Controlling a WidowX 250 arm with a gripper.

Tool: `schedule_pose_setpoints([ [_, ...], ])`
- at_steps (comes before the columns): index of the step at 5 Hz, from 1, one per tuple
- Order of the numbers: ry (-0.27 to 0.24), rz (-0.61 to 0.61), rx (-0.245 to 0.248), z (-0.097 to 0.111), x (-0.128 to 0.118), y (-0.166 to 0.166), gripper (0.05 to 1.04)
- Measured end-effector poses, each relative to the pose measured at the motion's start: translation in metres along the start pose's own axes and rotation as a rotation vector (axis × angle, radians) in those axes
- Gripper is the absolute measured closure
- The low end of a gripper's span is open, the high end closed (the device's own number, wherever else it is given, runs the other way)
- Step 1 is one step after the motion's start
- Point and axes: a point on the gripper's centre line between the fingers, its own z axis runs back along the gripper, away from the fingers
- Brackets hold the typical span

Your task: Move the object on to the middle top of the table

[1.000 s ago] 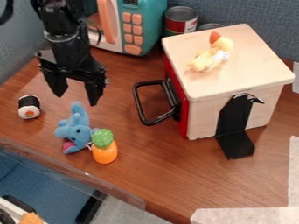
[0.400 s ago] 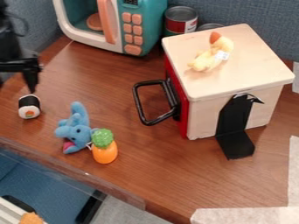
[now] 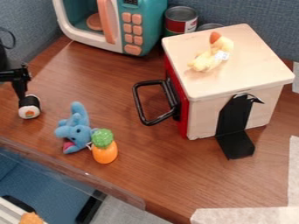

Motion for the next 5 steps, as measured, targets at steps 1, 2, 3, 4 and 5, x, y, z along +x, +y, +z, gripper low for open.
schedule_pose_setpoints([
  [1,0.000,0.010,-0.009,-0.016,0.001,-0.009,0.083],
  [2,-0.019,0.055,-0.018,-0.029,-0.001,-0.012,0.083],
  [3,-0.028,0.088,-0.026,-0.037,0.001,-0.011,0.137],
  [4,0.003,0.106,-0.031,-0.047,-0.005,-0.009,0.420],
  [5,0.009,0.105,-0.040,-0.046,-0.004,-0.010,0.576],
])
